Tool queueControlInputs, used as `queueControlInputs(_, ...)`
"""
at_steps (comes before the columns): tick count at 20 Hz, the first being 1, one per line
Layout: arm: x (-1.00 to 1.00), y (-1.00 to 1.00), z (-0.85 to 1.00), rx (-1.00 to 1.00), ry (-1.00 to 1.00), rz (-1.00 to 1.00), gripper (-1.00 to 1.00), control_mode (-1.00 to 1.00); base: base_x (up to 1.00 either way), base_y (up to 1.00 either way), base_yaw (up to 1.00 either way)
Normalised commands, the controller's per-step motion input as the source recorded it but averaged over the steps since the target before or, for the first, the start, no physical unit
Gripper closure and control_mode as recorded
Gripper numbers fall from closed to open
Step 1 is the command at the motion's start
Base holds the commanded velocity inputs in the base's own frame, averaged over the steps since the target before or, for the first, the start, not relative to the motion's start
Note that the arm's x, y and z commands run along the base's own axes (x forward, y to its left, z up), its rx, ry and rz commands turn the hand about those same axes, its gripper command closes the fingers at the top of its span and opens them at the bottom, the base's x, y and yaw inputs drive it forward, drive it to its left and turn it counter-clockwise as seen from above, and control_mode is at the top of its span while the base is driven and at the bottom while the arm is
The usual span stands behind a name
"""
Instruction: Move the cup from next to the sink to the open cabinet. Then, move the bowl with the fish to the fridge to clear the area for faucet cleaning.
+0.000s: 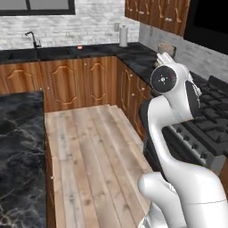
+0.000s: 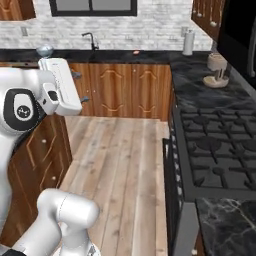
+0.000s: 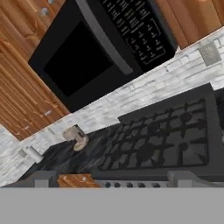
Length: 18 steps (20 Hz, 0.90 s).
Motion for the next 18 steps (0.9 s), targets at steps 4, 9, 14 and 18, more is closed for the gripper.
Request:
queueControlInputs(4,0.0,0.0,0.0,0.0,0.0,0.0,-1.0,1.0,1.0,0.31,0.0)
queueControlInputs(9,0.0,0.0,0.0,0.0,0.0,0.0,-1.0,1.0,1.0,0.3,0.0)
queueControlInputs(14,0.0,0.0,0.0,0.0,0.0,0.0,-1.0,1.0,1.0,0.18,0.0)
queueControlInputs(18,0.0,0.0,0.0,0.0,0.0,0.0,-1.0,1.0,1.0,0.17,0.0)
